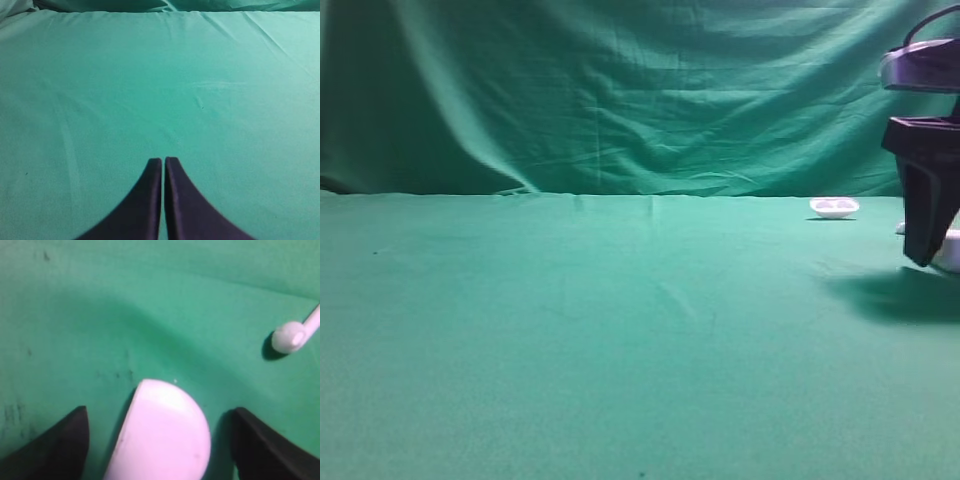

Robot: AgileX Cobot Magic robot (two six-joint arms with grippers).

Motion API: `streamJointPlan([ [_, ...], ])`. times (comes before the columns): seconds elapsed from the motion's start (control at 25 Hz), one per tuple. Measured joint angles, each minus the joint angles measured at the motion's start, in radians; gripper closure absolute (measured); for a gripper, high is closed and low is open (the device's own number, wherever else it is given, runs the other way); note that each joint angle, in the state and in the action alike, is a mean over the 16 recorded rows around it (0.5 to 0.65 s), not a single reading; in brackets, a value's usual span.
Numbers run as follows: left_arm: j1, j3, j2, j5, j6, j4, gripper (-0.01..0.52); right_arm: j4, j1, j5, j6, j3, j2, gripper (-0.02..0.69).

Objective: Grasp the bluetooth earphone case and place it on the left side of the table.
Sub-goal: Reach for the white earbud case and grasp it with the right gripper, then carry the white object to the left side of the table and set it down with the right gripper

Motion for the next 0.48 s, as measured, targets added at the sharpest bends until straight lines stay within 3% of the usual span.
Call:
streamJointPlan([
  [0.28, 0.000, 0.000, 0.000, 0.000, 0.000, 0.000, 0.514, 0.016, 0.006, 0.038, -0.005, -0.038, -0.001, 0.327],
  [0.48, 0.000, 0.000, 0.000, 0.000, 0.000, 0.000, 0.514, 0.046, 0.051, 0.113, -0.020, -0.154, -0.003, 0.345],
])
